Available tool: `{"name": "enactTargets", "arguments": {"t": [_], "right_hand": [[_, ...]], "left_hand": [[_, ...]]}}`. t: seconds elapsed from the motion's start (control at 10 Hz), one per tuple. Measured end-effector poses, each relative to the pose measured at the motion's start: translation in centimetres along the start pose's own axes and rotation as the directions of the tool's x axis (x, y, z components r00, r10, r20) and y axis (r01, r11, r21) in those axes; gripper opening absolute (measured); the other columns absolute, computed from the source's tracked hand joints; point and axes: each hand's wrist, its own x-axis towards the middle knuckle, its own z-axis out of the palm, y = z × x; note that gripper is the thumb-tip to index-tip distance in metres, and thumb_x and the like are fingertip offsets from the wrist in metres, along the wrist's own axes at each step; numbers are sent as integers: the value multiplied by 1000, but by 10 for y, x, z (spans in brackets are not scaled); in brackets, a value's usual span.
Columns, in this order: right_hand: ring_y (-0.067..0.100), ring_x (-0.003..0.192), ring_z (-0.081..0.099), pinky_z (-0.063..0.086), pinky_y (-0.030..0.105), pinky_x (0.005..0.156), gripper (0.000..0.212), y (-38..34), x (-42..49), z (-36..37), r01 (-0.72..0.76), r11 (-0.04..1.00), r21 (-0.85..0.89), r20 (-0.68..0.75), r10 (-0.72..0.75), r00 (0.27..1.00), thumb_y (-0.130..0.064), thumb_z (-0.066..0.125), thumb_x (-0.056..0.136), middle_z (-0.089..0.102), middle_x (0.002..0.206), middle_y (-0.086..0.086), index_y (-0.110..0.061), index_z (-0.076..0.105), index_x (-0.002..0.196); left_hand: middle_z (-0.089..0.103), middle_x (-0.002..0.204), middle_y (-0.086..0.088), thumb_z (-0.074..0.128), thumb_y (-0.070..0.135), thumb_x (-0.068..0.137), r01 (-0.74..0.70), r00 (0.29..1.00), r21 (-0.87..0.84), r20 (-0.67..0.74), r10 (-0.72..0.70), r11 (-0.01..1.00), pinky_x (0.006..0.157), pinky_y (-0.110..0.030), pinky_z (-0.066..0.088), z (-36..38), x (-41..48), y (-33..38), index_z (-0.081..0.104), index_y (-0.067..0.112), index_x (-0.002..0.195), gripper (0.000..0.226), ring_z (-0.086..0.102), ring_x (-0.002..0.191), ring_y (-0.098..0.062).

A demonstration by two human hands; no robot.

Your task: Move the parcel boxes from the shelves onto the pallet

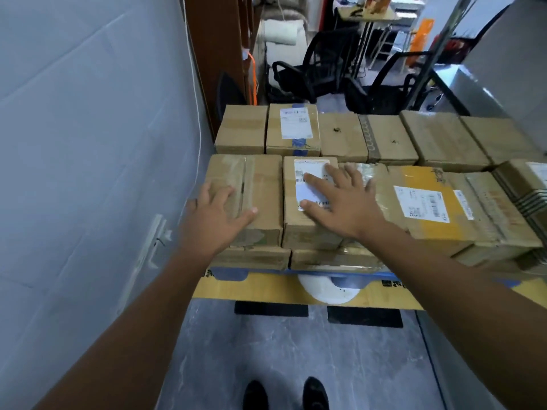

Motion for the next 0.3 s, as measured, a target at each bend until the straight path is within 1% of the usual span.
{"name": "enactTargets", "arguments": {"t": [0.1,0.2,0.3], "right_hand": [[28,162,-9,0,73,122,90,0,-1,-2,-16,1000,-6,10,16,1000,-92,5,78,5,177,-6,-57,15,160],[25,162,-12,-3,71,123,80,-2,-1,-15,-32,998,58,60,29,998,-87,23,92,4,177,-7,-53,12,163],[24,162,-4,8,67,125,71,-2,3,-51,-7,973,232,-77,26,997,-73,39,100,18,175,-5,-46,22,163]], "left_hand": [[14,172,-6,54,86,82,-22,999,20,26,21,1000,119,-59,29,1,5,0,41,39,154,87,24,152,-42],[7,174,-5,50,87,83,20,993,118,115,-34,993,124,-58,21,-11,10,5,27,41,161,93,12,157,-40],[-4,175,-7,48,86,85,-24,997,172,74,12,985,128,-55,14,-43,25,38,9,37,166,102,3,159,-37]]}}
